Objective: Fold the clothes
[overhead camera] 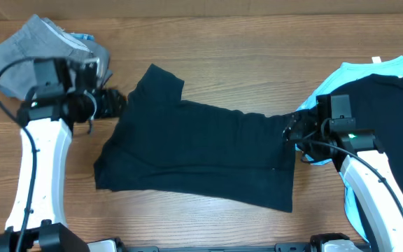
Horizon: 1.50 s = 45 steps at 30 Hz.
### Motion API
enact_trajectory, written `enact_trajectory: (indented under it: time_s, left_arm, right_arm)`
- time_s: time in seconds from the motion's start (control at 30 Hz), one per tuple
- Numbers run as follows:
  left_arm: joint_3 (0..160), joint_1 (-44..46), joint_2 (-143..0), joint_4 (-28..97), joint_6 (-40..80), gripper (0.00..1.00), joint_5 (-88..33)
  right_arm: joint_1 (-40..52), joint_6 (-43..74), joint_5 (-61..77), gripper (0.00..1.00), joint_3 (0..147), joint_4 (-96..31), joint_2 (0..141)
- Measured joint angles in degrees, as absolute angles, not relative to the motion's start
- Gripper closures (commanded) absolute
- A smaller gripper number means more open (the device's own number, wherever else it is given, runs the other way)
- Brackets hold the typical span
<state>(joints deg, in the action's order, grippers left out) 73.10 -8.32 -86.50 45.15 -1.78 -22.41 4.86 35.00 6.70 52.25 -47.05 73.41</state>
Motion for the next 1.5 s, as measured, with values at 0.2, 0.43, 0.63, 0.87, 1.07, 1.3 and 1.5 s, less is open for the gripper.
enact_trajectory:
  time_s: [0.2,0.43,0.63,0.87,1.07,1.3,1.5]
  left_arm:
    - [85.03,-3.03,-100.86,44.66,-3.53,0.36,-19.44]
    - [101.54,0.14,-122.96,44.51,-4.71,0.27,-17.96]
    - [107.09,1.80,-132.57,41.45,-4.71,0.30,-16.45]
    - [107.31,2.28,-135.57,38.44,-4.91,0.40,-12.84]
    - [108.16,2.28,-136.64,37.65,-4.95,0.78,-10.81]
    - [109.06,2.28,-136.97,40.53,-4.91,0.96,-10.87]
    - [112.29,2.28,-136.97,50.30,-4.91,0.96,-11.18]
  right_arm:
    - [4.86,34.48,8.36,0.28,52.25,-46.37,73.41]
    - [4.86,34.46,9.39,0.26,52.25,-47.16,73.41]
    - [4.86,34.46,9.56,0.25,52.25,-47.11,73.41]
    - [4.86,34.48,8.51,0.24,52.25,-46.61,73.60]
    - [4.86,34.44,7.53,0.24,52.25,-46.54,75.02]
    - [4.86,34.46,5.32,0.24,52.25,-40.36,78.61]
    - [4.86,34.44,4.82,0.27,52.27,-32.64,85.34]
